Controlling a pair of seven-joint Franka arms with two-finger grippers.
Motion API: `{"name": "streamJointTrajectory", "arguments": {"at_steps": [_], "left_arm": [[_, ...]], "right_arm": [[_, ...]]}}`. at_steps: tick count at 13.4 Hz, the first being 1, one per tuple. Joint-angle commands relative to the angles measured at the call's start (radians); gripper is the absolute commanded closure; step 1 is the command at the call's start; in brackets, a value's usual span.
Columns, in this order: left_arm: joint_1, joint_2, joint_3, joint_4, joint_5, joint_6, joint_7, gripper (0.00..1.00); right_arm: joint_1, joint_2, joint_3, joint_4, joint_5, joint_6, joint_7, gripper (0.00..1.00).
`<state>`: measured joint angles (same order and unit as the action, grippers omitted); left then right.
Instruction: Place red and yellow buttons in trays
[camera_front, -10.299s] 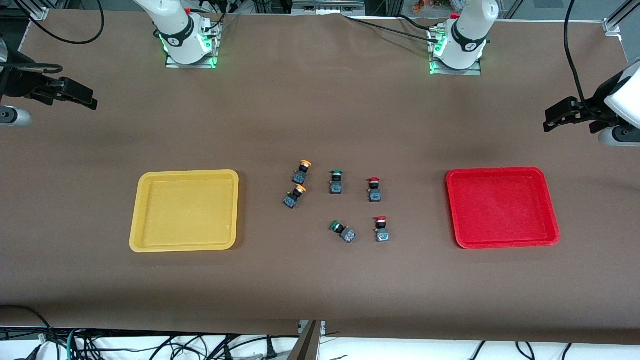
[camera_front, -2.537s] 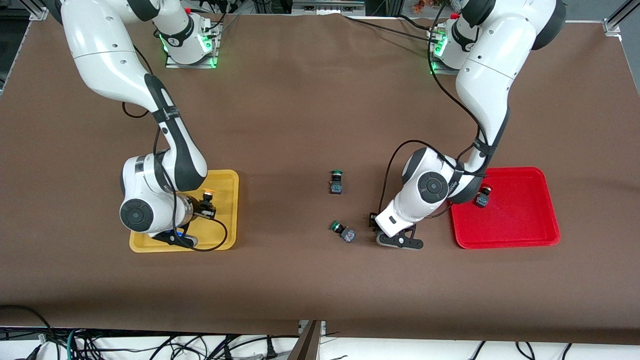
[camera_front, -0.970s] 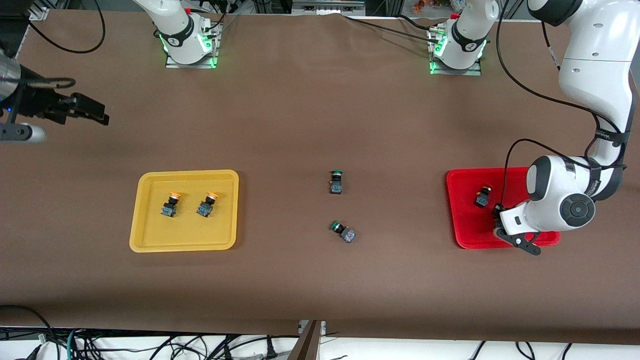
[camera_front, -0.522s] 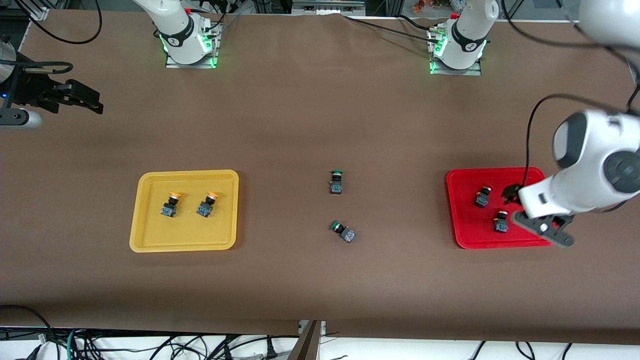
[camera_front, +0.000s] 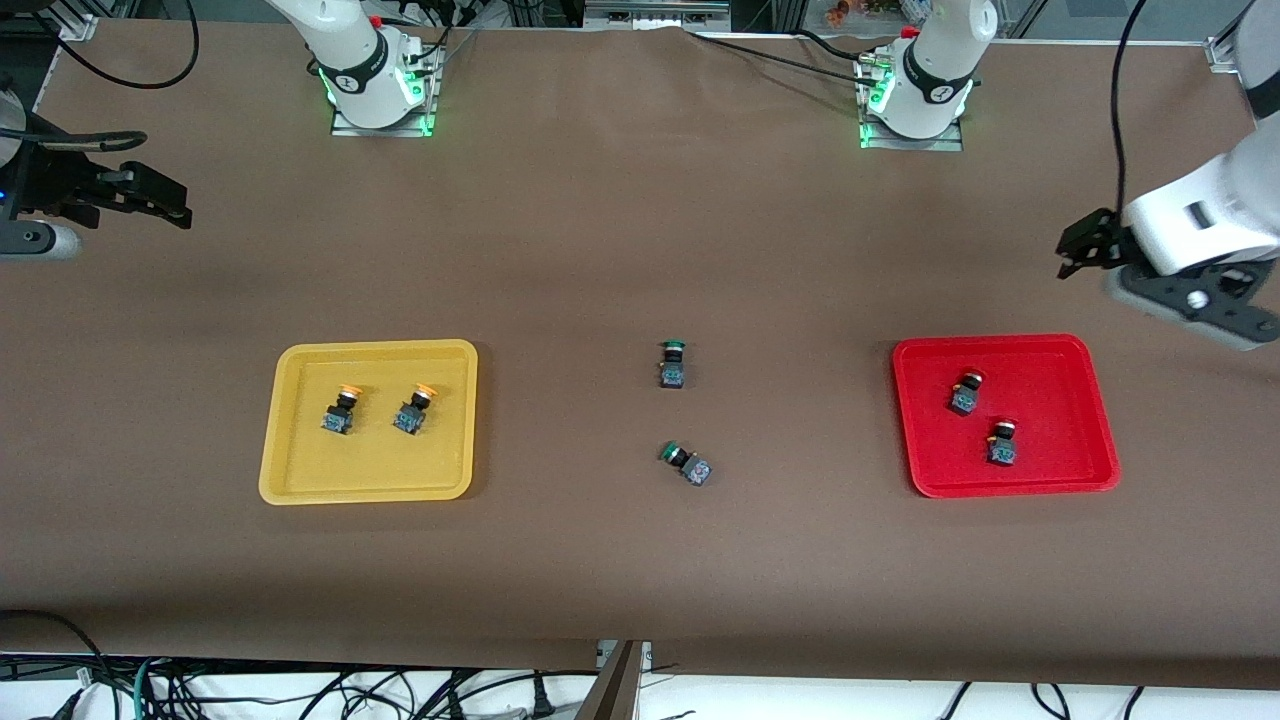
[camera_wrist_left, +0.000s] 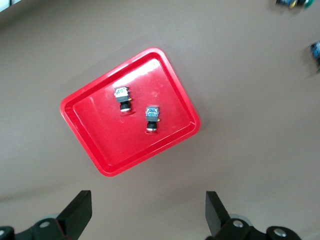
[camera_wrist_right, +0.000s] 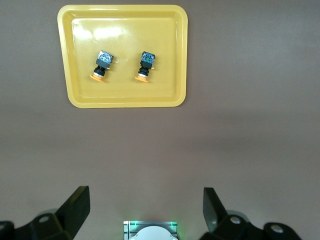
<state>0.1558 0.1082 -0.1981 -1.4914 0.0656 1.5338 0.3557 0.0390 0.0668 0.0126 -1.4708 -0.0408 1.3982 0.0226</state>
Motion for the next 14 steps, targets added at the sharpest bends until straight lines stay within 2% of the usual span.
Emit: {"name": "streamJointTrajectory", "arguments": {"at_steps": [1,2,3,7,14], "left_arm": [[-0.149,-0.184,0.222,-0.218,-0.068,0.156,-0.120,0.00],[-0.147,-0.208,0.233,-0.265,-0.084,0.201,-0.138,0.00],[-0.147,-0.209,0.233,-0.265,-0.073,0.194,-0.138,0.00],[-0.147,-0.179,0.224,-0.221,-0.035,0.151,-0.057,0.00],[-0.148,-0.173,0.224,-0.216,-0.035,0.126,-0.061,0.00]], "right_arm": [[-0.005,-0.012,0.004,-0.009,-0.002,-0.007,-0.007,0.00],[-0.007,-0.012,0.003,-0.009,0.019,-0.007,-0.006,0.00],[-0.007,-0.012,0.001,-0.009,0.021,-0.007,-0.007,0.00],[-0.007,-0.012,-0.010,-0.009,0.021,-0.005,-0.012,0.00],[-0.007,-0.012,-0.011,-0.009,0.022,-0.005,-0.016,0.00]]}}
